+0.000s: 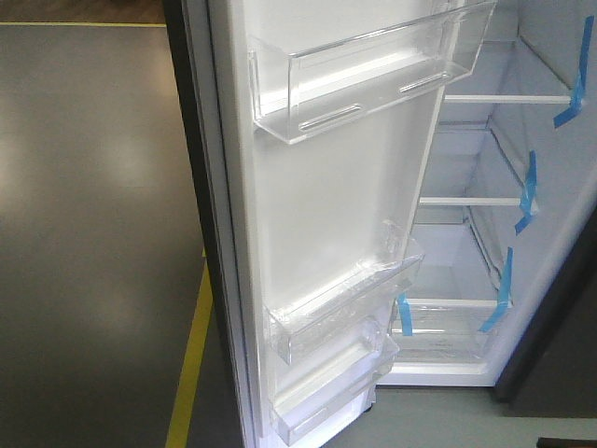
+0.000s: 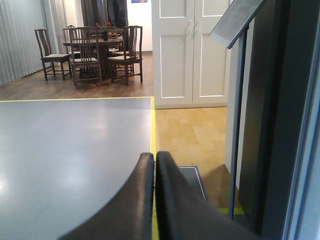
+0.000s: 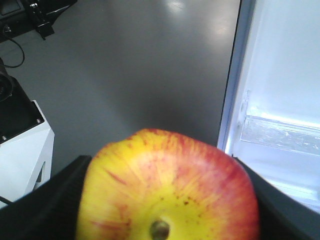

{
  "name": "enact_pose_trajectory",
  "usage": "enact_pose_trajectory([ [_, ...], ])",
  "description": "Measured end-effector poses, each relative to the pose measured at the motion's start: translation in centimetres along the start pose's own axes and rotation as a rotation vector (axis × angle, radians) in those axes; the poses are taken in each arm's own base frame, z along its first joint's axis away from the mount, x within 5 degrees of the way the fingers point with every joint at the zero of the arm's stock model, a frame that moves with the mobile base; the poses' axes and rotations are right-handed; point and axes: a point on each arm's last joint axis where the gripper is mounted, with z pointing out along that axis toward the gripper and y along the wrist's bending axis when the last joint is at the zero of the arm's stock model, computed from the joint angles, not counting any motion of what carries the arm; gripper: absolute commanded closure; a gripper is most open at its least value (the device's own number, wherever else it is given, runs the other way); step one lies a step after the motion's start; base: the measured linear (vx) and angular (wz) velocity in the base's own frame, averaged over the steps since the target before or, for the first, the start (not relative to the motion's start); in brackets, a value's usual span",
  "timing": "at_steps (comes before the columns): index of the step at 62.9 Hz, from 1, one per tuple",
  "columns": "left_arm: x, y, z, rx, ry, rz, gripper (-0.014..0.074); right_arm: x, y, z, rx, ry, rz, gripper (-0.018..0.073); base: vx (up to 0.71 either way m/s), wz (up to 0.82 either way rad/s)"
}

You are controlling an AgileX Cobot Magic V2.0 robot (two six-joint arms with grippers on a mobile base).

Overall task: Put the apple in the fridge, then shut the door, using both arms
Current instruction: 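Approach closer to the fridge door bins, apple held in right gripper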

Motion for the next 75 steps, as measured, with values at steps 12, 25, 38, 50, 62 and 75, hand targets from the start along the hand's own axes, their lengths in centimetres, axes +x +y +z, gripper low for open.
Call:
enact_pose_trajectory([
  [12, 0.0, 0.0, 0.0, 0.0, 0.0, 0.0, 0.0603, 0.0, 0.0, 0.0, 0.0, 0.0, 0.0, 0.0169, 0.07, 0.0],
  [25, 0.0, 0.0, 0.0, 0.0, 0.0, 0.0, 0.0603, 0.0, 0.0, 0.0, 0.0, 0.0, 0.0, 0.0169, 0.06, 0.0],
  [38, 0.0, 0.0, 0.0, 0.0, 0.0, 0.0, 0.0603, 0.0, 0.0, 0.0, 0.0, 0.0, 0.0, 0.0169, 0.06, -0.01],
  [50, 0.0, 0.0, 0.0, 0.0, 0.0, 0.0, 0.0603, 0.0, 0.0, 0.0, 0.0, 0.0, 0.0, 0.0169, 0.06, -0.03],
  [62, 0.0, 0.0, 0.0, 0.0, 0.0, 0.0, 0.0603, 0.0, 0.0, 0.0, 0.0, 0.0, 0.0, 0.0169, 0.05, -0.05],
  [75, 0.0, 0.0, 0.0, 0.0, 0.0, 0.0, 0.0603, 0.0, 0.0, 0.0, 0.0, 0.0, 0.0, 0.0169, 0.02, -0.04],
])
